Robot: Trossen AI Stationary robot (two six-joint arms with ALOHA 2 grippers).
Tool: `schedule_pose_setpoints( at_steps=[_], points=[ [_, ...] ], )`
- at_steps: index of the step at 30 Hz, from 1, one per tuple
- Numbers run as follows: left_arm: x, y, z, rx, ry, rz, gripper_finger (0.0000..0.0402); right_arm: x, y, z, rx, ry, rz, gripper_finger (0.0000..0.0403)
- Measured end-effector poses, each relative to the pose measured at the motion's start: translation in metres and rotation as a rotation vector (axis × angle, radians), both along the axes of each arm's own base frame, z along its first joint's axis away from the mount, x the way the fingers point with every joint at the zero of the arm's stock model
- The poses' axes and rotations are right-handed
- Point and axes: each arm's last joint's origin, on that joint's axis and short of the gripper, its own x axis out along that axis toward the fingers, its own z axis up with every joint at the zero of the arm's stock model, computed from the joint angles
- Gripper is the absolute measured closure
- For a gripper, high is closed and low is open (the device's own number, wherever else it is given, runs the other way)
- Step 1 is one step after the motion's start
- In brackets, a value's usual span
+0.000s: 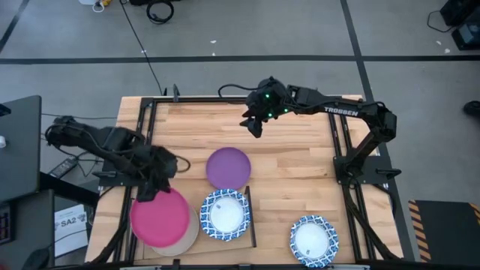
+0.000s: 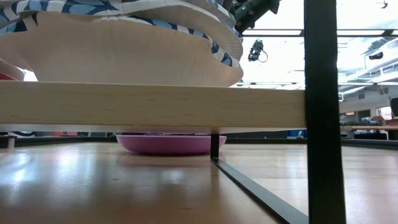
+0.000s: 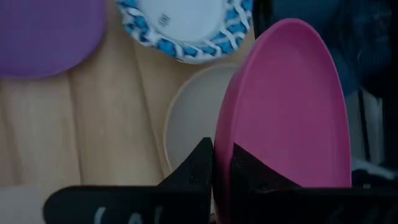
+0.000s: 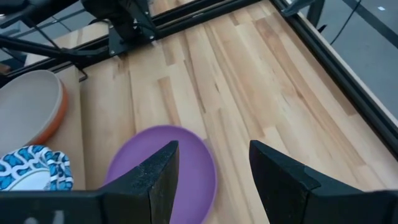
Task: Place and stack plates onto a shelf
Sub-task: Stack the pink plate on top of the gray plate on the shelf
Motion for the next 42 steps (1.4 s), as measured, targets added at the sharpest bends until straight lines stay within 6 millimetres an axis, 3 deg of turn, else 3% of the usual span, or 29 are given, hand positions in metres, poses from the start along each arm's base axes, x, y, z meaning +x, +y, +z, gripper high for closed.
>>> schedule_pose_setpoints(
  at_steps=[7,18,32,42],
  points=[
    [0.007,-0.022,-0.033,0.029,0.036,-0.099,0.0375,0.003,0.011,0.000,-0.001,-0.004,0.031,0.0202],
    [0.016,-0.029,-0.078,0.017,0.005,-0.109,0.0375,0.007,0.024,0.001,-0.003,-0.010,0.070,0.0202],
    [0.016,-0.029,-0.109,0.013,-0.002,-0.107,0.0374,0.007,0.025,0.001,-0.007,-0.008,0.067,0.0202],
    [0.015,-0.028,-0.113,0.039,0.000,-0.092,0.0357,0.007,0.025,0.001,-0.007,-0.008,0.067,0.0202]
  ],
)
